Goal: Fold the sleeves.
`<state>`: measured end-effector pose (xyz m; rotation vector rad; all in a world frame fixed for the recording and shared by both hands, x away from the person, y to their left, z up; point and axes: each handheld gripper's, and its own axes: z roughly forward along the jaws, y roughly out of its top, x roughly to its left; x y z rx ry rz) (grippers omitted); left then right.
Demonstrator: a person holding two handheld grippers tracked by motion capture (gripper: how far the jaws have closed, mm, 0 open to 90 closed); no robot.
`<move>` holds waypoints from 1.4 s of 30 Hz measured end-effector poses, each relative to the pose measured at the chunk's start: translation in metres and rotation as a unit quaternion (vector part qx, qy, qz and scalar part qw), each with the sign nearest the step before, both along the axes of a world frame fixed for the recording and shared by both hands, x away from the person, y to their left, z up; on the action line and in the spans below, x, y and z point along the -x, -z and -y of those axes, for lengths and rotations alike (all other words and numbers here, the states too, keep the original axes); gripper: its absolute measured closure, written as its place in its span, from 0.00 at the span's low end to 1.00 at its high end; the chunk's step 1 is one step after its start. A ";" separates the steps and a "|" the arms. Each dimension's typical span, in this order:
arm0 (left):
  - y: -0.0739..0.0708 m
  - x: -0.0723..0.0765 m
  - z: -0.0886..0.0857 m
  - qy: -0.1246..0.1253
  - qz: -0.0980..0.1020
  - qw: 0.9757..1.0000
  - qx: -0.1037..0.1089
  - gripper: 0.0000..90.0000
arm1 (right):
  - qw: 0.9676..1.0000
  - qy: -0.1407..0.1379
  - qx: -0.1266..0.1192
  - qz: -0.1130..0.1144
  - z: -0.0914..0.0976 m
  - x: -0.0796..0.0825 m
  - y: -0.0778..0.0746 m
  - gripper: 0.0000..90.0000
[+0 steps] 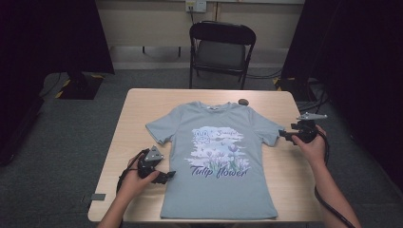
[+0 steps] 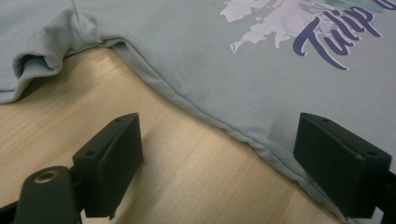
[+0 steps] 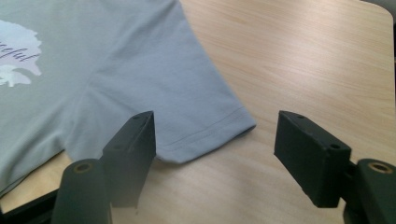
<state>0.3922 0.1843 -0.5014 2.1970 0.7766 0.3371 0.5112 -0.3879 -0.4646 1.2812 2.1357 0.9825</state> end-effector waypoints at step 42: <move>0.000 0.000 0.000 0.000 0.000 1.000 0.000 0.17 | 0.999 0.045 -0.005 -0.014 0.005 -0.030 0.029 0.86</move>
